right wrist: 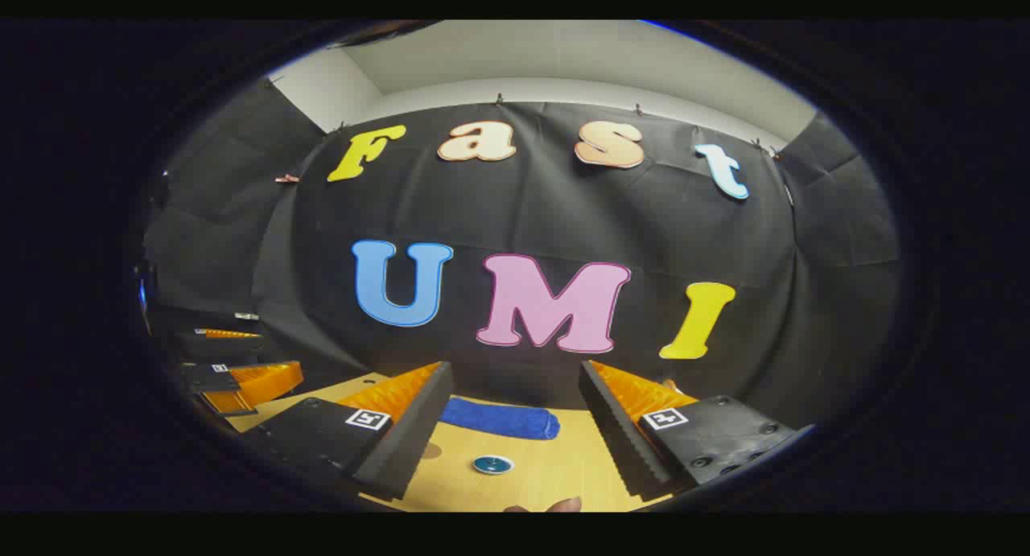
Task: Open the teacup lid with one hand, grasp the water bottle and pour water into the teacup with the other hand; after pouring, place the water bottle on the coaster and then close the teacup lid.
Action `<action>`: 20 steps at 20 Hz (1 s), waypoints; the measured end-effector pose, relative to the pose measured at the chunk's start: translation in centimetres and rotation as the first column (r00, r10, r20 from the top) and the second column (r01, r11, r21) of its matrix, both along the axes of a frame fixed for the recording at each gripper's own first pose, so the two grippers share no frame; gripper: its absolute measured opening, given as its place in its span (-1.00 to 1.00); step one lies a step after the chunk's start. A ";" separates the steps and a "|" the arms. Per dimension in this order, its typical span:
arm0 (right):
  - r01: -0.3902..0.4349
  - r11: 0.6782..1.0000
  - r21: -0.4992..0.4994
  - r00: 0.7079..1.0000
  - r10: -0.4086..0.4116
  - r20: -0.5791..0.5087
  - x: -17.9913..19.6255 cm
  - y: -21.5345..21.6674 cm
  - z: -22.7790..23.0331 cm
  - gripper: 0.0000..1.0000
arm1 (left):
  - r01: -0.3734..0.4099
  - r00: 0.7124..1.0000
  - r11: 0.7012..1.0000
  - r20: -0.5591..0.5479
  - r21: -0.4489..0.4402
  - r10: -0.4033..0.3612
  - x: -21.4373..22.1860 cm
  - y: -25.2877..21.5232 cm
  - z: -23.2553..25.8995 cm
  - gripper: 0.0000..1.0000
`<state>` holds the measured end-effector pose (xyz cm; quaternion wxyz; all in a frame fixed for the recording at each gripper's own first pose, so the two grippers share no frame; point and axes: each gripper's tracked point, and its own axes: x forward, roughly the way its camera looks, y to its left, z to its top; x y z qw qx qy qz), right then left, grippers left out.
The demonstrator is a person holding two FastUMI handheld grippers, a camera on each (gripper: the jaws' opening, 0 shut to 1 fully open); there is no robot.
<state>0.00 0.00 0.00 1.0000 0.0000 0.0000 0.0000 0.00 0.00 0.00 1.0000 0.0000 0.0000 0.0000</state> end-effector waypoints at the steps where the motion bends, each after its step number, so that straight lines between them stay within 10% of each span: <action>1: 0.000 1.000 -0.001 1.000 0.000 0.005 0.0 0.0 0.1 0.95 | 0.001 1.000 1.000 0.001 0.001 -0.001 0.0 0.0 0.1 0.91; 20: -0.046 0.999 0.001 0.999 0.046 -0.016 2.5 0.5 -3.2 0.95 | 0.009 1.000 1.000 -0.017 0.020 -0.008 1.7 -1.3 -1.7 0.92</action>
